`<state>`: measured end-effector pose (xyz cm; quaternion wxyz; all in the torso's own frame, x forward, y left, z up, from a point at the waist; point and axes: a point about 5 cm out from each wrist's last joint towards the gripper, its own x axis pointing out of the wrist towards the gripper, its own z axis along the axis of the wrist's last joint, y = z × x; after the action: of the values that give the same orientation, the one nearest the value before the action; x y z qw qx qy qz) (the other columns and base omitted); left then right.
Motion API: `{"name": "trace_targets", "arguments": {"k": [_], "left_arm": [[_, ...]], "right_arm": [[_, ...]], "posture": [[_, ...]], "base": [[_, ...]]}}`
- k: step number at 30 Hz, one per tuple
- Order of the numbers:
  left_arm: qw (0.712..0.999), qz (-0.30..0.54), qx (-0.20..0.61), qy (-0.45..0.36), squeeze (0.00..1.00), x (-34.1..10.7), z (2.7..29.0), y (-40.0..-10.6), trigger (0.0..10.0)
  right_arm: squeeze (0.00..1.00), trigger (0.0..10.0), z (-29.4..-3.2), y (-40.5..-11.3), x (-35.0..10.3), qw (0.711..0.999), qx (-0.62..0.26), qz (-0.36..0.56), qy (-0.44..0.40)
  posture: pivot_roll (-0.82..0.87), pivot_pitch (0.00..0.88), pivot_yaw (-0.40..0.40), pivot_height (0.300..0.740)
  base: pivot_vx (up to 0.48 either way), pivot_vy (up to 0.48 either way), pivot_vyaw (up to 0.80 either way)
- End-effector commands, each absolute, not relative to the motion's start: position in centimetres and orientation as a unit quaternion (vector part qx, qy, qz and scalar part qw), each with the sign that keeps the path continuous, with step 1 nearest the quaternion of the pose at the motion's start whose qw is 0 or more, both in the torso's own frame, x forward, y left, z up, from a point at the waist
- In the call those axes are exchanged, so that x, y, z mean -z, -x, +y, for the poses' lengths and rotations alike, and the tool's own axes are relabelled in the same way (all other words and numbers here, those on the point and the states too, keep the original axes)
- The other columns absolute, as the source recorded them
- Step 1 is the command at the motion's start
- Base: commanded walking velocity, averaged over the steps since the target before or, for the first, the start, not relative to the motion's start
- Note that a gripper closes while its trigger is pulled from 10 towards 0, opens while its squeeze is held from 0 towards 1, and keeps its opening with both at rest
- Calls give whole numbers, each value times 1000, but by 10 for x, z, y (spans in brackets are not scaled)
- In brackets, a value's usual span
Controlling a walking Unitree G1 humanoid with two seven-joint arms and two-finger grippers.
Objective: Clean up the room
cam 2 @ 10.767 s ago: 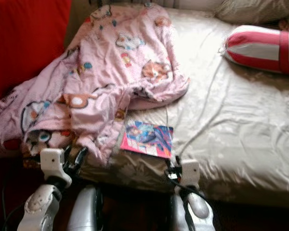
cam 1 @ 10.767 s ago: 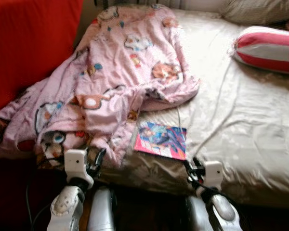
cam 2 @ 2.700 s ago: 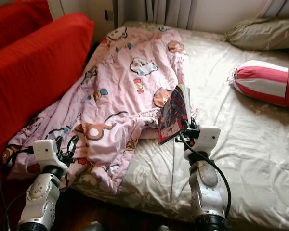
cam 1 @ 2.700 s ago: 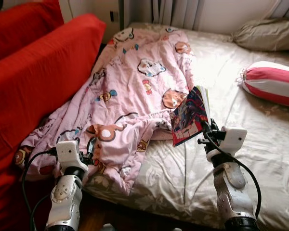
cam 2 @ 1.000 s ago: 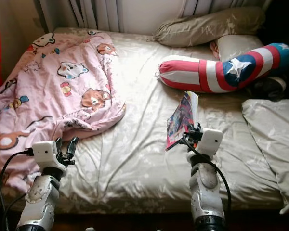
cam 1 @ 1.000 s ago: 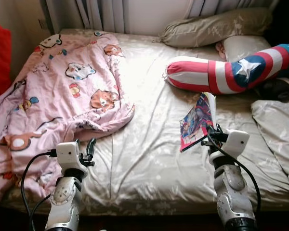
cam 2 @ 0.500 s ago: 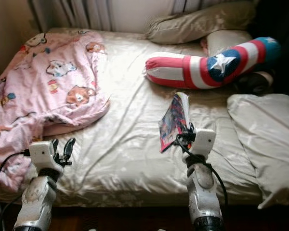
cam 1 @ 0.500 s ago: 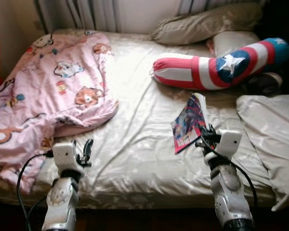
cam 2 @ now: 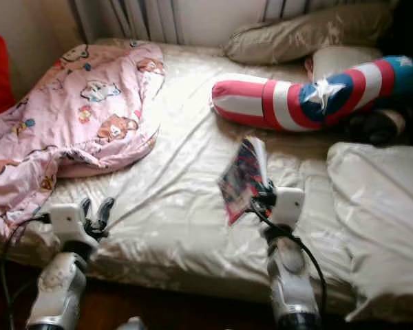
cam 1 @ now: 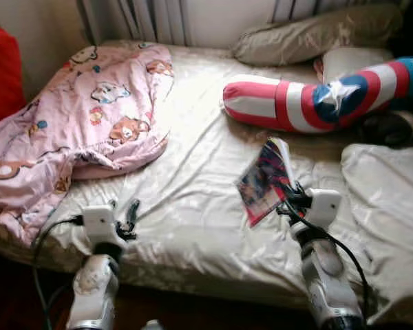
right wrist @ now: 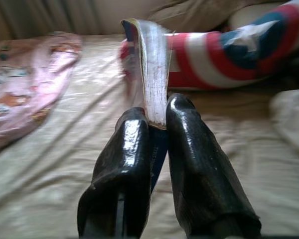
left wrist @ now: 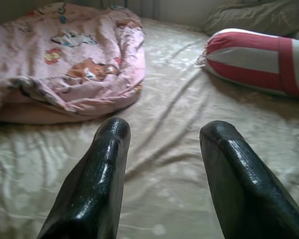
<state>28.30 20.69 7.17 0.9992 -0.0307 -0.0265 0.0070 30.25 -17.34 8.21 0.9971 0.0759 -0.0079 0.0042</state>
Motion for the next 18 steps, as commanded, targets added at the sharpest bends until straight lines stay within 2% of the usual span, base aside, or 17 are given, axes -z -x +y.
{"name": "trace_targets", "arguments": {"k": [1, 18], "left_arm": [[999, -25, -8, 19, 0, -73, 212, -282, 10000], [999, -24, -13, 27, 0, -73, 215, -281, 10000]], "right_arm": [[0, 10000, -168, -307, -94, 996, -14, -38, -82], [0, 10000, -166, -306, -90, 995, -11, -29, -90]], "posture": [[86, 144, -69, 740], [86, 166, -74, 740]], "base": [[0, -319, 0], [0, 0, 0]]}}
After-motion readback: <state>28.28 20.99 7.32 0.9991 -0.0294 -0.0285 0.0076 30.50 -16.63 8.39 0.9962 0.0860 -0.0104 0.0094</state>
